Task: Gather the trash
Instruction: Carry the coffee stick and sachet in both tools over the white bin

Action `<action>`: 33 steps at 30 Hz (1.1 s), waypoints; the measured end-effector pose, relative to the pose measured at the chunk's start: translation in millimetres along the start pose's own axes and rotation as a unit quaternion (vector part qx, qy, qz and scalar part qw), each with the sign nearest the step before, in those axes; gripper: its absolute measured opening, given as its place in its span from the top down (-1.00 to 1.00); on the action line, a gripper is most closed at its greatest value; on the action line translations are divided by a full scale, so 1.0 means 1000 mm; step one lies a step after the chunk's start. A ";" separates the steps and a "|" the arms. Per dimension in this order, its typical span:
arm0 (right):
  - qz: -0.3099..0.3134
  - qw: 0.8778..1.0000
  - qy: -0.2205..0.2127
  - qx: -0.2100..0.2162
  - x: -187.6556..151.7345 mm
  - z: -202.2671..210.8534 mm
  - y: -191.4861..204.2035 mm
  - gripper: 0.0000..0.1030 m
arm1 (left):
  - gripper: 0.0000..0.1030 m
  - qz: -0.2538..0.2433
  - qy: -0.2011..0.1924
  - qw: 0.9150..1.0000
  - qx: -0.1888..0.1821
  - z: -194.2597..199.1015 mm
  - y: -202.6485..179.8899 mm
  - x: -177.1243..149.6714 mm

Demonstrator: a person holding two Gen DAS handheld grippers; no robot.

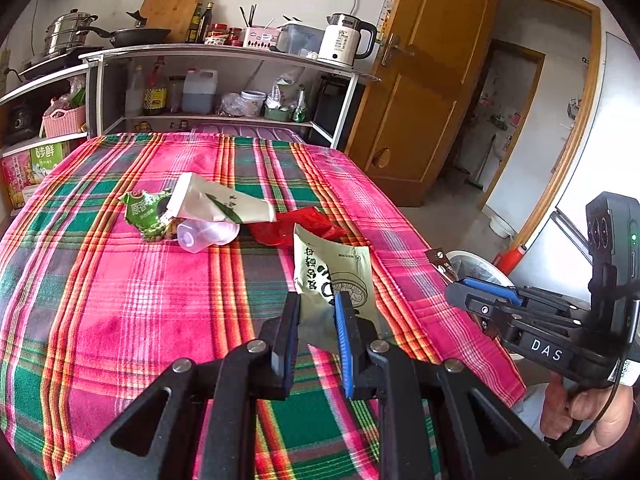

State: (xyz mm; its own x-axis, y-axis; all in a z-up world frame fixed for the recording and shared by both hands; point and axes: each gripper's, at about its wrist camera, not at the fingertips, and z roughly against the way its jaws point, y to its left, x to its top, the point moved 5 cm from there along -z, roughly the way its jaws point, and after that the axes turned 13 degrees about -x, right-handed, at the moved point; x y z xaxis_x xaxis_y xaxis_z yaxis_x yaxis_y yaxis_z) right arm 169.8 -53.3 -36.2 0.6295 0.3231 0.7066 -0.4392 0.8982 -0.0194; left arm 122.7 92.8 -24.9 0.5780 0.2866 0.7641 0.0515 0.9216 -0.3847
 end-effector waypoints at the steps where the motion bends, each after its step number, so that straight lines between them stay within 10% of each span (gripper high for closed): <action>1: -0.005 1.000 -0.002 -0.002 -0.001 0.003 -0.005 0.57 | 0.65 -0.003 0.001 1.000 -0.003 -0.002 -0.005 0.000; 33: -0.130 0.988 -0.002 -0.080 -0.042 0.028 -0.158 0.56 | 0.64 -0.090 0.058 0.989 -0.100 -0.089 -0.139 0.005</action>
State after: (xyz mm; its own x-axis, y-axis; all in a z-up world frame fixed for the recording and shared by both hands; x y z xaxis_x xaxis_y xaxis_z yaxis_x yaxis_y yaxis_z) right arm 194.9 -217.0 -43.3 0.7048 0.0746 0.7055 -0.1556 0.9865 0.0512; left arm 190.9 -56.7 -13.5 0.6339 0.0807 0.7692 0.3154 0.8812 -0.3523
